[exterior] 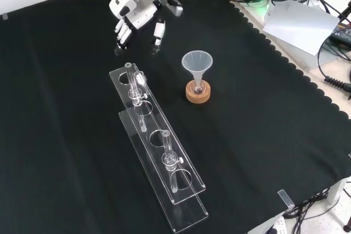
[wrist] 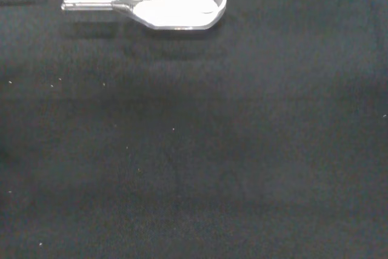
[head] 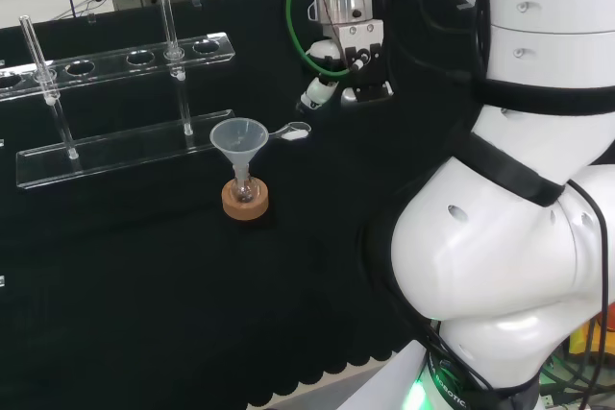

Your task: Pick up the weighing funnel.

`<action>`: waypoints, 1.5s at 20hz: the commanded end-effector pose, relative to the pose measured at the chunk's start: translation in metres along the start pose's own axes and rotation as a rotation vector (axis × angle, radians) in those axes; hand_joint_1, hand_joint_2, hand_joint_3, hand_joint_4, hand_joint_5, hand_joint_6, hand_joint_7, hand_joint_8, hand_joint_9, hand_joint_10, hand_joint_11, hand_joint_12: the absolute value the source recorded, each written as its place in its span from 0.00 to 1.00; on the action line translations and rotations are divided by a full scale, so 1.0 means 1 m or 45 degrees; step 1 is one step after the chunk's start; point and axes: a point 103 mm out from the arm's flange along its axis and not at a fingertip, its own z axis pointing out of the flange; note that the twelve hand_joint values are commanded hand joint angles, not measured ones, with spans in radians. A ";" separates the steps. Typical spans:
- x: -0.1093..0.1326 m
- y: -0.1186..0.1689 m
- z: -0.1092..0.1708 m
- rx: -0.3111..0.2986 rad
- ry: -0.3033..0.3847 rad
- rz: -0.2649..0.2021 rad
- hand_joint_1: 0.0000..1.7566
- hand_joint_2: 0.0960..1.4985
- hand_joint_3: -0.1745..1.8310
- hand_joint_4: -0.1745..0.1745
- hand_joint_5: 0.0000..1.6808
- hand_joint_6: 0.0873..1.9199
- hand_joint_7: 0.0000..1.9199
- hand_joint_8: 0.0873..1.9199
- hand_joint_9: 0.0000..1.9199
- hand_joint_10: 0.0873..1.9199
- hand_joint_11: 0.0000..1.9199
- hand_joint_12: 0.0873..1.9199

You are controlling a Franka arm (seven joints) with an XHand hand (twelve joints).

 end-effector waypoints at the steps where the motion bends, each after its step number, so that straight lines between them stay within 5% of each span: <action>1: 0.010 0.018 0.019 0.015 -0.008 -0.011 0.47 0.63 0.00 0.26 0.27 0.00 0.13 0.33 0.28 0.31 0.15 0.69; 25: 0.021 0.040 0.046 0.088 -0.069 -0.014 0.49 0.63 0.00 0.31 0.34 0.00 0.14 0.33 0.30 0.30 0.16 0.68; 30: 0.004 0.043 0.054 0.111 -0.082 -0.010 0.49 0.64 0.00 0.32 0.35 0.01 0.14 0.33 0.30 0.30 0.16 0.68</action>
